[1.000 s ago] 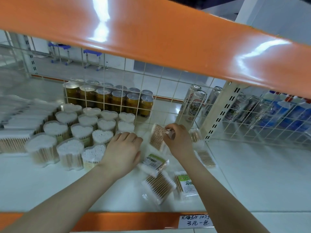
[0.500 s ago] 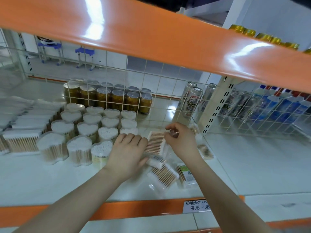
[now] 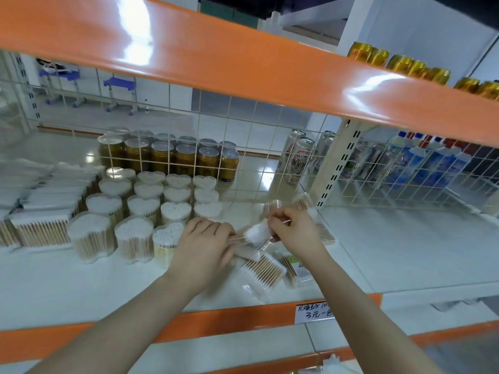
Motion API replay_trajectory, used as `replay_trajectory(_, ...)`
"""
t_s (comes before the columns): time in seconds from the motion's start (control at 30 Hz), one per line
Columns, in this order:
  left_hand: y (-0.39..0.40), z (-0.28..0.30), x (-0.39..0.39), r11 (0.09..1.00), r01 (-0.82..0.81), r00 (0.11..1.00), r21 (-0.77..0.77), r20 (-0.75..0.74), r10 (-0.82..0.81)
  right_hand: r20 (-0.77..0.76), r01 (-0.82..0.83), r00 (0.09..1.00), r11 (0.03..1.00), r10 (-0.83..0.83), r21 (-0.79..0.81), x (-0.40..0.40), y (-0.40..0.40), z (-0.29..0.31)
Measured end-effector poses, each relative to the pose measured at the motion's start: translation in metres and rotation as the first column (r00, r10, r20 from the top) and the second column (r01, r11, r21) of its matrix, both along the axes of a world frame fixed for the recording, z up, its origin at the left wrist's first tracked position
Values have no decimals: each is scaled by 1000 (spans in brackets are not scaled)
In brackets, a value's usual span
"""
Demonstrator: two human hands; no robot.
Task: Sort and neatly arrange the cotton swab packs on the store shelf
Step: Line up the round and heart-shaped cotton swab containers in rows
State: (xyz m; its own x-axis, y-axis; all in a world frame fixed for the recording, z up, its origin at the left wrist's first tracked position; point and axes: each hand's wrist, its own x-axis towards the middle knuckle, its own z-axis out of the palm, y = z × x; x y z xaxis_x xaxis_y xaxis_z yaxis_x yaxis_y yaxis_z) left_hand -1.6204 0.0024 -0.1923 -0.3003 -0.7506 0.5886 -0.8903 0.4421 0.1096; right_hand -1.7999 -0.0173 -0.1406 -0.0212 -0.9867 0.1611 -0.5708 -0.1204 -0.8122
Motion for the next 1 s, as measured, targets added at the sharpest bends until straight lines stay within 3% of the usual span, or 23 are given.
replay_trajectory(0.13,3,3,4,998,1,985,63,-173,10,109,-10,994,998,3,61,1,10,1)
replay_trajectory(0.23,4,7,5,997,30,947,67,-322,-7,75,-28,997,996,21,89,2,16,0)
replay_trajectory(0.5,15,7,7,992,70,880,103,-474,-13,59,-33,998,999,33,12,7,29,1)
replay_trajectory(1.0,34,-2,26,950,175,832,260,-554,-2,20,24,1000,999,-23,-21,39,37,-2)
